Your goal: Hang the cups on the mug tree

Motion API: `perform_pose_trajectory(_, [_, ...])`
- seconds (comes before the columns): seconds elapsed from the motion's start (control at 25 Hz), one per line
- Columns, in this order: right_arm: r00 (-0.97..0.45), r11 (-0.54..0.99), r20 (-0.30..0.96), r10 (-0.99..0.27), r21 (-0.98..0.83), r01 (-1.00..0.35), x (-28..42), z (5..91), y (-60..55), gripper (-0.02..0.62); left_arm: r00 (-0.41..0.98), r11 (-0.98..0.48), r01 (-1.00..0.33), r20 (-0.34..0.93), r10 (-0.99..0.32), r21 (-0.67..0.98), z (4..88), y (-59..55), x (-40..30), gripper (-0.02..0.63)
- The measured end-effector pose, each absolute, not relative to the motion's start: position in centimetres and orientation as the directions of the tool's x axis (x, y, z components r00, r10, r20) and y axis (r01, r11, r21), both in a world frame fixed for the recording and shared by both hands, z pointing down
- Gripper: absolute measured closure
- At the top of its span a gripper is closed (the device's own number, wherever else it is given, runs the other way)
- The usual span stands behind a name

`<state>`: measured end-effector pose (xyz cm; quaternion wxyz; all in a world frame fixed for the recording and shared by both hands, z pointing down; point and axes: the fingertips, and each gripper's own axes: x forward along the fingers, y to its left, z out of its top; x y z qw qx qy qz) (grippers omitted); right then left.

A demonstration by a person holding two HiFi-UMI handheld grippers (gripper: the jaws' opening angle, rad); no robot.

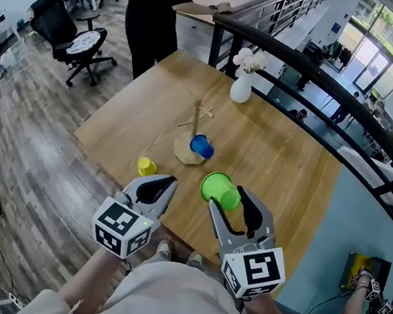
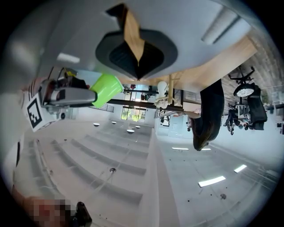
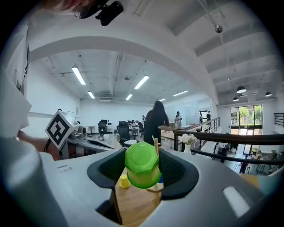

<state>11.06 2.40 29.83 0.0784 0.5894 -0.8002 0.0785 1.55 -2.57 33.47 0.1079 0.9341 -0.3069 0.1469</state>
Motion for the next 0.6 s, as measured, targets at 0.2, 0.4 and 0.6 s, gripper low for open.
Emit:
perform_pose_trajectory(0.2, [-0.297, 0.294, 0.197, -0.934, -0.046, -0.955, 10.6, 29.1, 1.8, 0.356, 0.764, -0.784, -0.613, 0.326, -0.556, 0.098, 32.5, -2.1, 0.9, 0.604])
perform_pose_trajectory(0.4, [-0.314, 0.302, 0.156, -0.936, -0.098, -0.948, 10.5, 27.9, 0.6, 0.356, 0.758, -0.777, -0.622, 0.315, -0.57, 0.091, 31.5, -2.4, 0.2, 0.604])
perform_pose_trajectory(0.6, [-0.306, 0.297, 0.126, -0.944, -0.087, -0.951, 10.9, 26.5, -1.4, 0.356, 0.763, -0.784, -0.616, 0.301, -0.571, 0.073, 30.6, -3.5, 0.6, 0.604])
